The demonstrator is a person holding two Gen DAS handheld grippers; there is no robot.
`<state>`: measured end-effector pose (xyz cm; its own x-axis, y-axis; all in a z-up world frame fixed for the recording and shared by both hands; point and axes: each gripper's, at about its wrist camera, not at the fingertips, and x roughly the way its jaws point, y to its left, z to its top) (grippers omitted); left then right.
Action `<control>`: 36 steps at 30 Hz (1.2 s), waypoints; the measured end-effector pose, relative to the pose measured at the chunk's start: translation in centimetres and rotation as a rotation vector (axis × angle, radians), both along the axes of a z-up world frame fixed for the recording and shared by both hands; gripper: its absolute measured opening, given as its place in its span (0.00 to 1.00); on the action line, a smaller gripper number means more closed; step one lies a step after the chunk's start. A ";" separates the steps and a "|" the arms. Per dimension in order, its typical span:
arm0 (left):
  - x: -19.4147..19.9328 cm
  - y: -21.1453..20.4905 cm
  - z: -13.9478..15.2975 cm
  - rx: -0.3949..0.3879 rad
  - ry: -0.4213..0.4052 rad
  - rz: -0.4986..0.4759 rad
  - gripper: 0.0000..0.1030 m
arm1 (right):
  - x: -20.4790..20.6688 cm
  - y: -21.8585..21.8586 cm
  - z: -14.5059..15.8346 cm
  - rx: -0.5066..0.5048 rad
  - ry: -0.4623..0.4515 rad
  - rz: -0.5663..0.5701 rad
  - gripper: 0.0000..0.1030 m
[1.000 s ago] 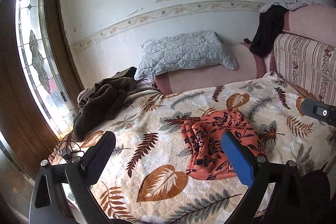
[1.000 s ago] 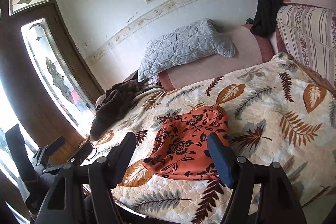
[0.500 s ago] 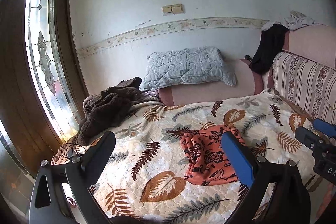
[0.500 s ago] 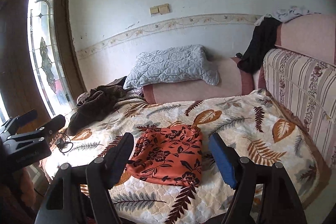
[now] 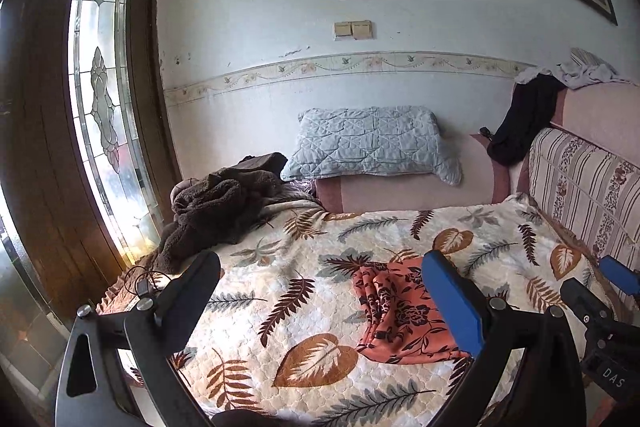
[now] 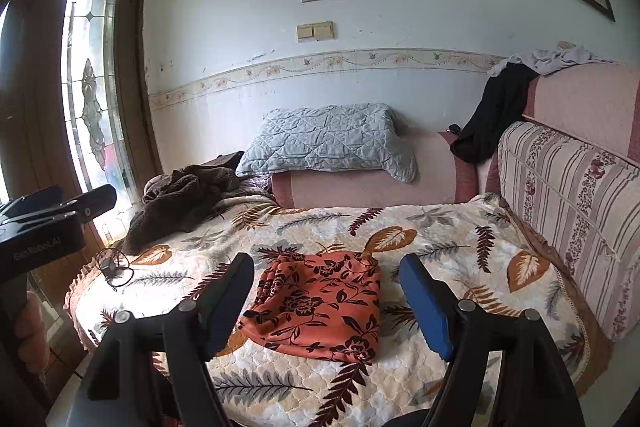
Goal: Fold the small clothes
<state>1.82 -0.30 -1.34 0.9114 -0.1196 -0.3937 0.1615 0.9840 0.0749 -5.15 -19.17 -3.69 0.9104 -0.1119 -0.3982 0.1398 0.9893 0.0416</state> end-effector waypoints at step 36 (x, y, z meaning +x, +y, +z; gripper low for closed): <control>-0.6 2.9 3.7 -0.077 -0.055 0.066 0.98 | -0.2 3.2 2.5 -0.068 -0.062 0.028 0.76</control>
